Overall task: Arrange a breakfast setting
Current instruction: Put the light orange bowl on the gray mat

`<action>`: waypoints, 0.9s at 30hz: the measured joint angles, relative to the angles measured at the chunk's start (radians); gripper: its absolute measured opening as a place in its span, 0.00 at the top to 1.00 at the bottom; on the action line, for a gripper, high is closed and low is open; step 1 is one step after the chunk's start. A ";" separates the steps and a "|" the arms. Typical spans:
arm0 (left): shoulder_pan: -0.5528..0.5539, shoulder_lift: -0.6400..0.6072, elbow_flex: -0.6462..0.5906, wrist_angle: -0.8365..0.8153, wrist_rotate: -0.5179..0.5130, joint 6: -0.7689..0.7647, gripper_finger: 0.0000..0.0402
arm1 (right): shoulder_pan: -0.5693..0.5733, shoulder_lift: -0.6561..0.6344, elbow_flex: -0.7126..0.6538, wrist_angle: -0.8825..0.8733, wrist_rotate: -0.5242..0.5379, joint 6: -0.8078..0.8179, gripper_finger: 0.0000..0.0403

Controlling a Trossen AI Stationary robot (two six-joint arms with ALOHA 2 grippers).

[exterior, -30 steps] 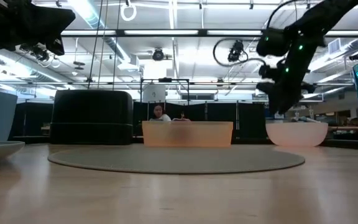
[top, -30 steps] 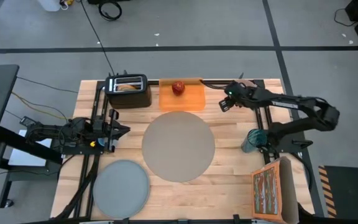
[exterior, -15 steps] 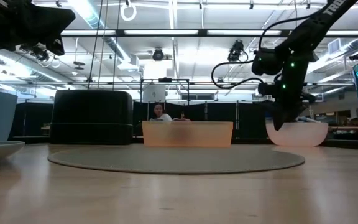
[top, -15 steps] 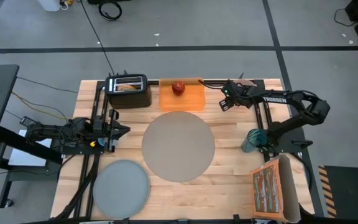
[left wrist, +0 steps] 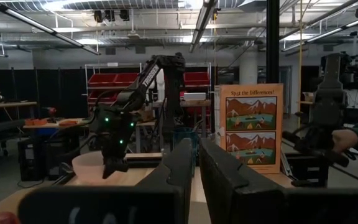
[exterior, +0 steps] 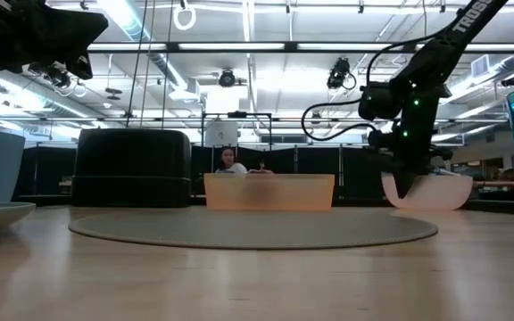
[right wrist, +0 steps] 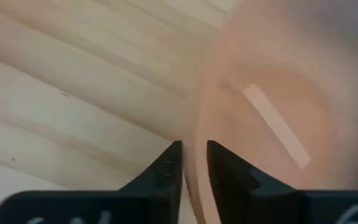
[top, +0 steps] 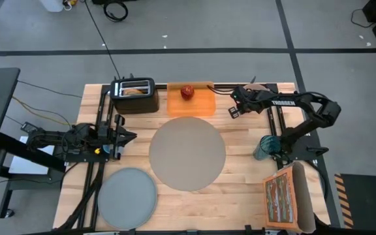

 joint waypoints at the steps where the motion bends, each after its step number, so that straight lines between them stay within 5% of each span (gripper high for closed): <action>1: 0.000 0.000 0.000 0.000 0.000 0.000 0.90 | 0.000 -0.006 0.000 0.003 -0.001 -0.001 0.87; 4: 0.000 0.000 0.000 0.000 0.000 0.001 0.90 | 0.000 -0.032 0.000 0.003 -0.004 -0.024 0.96; 12: 0.000 0.000 0.000 0.007 0.000 0.002 0.90 | 0.090 -0.156 0.051 -0.031 0.004 -0.099 0.97; 21: 0.000 0.000 0.000 0.058 0.000 0.034 0.90 | 0.442 -0.180 0.232 -0.067 -0.011 -0.350 0.97; 27: 0.000 0.000 0.000 0.059 0.000 0.042 0.90 | 0.673 -0.115 0.275 -0.030 -0.167 -0.696 0.97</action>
